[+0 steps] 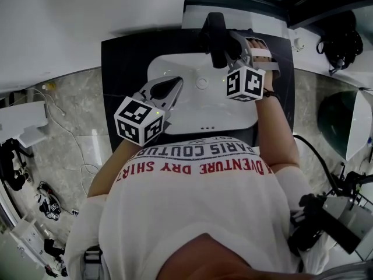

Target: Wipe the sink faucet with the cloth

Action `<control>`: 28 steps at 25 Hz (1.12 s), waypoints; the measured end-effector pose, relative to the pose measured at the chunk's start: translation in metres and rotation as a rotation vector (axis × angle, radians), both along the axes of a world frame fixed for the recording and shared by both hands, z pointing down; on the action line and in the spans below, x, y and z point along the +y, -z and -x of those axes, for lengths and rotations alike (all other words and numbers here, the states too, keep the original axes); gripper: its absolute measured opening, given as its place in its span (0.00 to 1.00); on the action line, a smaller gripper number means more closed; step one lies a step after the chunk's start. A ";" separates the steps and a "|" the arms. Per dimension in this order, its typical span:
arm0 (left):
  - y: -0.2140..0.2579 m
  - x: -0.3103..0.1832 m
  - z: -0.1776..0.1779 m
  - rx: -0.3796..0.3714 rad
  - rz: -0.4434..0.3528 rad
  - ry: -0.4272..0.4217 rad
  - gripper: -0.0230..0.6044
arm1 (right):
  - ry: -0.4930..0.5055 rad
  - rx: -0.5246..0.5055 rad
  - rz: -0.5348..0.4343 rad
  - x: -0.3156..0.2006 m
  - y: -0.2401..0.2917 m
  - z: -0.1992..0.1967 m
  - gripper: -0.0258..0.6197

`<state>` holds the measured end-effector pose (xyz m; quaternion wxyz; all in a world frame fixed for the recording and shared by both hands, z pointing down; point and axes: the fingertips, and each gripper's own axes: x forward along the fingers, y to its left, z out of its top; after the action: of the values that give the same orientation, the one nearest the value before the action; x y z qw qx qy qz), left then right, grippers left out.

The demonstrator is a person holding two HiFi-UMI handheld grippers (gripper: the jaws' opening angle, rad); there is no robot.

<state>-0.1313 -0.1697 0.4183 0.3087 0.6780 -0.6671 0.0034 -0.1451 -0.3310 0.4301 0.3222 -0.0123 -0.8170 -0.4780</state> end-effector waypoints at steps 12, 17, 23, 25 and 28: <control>0.004 0.002 -0.005 -0.001 -0.011 -0.011 0.04 | 0.037 0.097 -0.050 0.003 -0.007 -0.006 0.16; 0.010 0.006 -0.013 -0.007 -0.021 -0.029 0.04 | 0.061 0.155 -0.060 0.013 -0.008 -0.020 0.16; 0.017 0.013 -0.026 -0.012 -0.034 -0.053 0.04 | 0.051 0.191 -0.048 0.036 -0.009 -0.055 0.16; 0.018 0.016 -0.030 -0.012 -0.035 -0.058 0.04 | 0.043 0.194 -0.041 0.042 -0.010 -0.065 0.16; 0.019 0.016 -0.035 -0.013 -0.037 -0.066 0.04 | 0.031 0.193 -0.031 0.046 -0.013 -0.075 0.16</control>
<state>-0.0965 -0.1539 0.3993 0.2918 0.7050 -0.6464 0.0055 -0.0705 -0.2851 0.4429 0.3921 -0.0658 -0.7744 -0.4922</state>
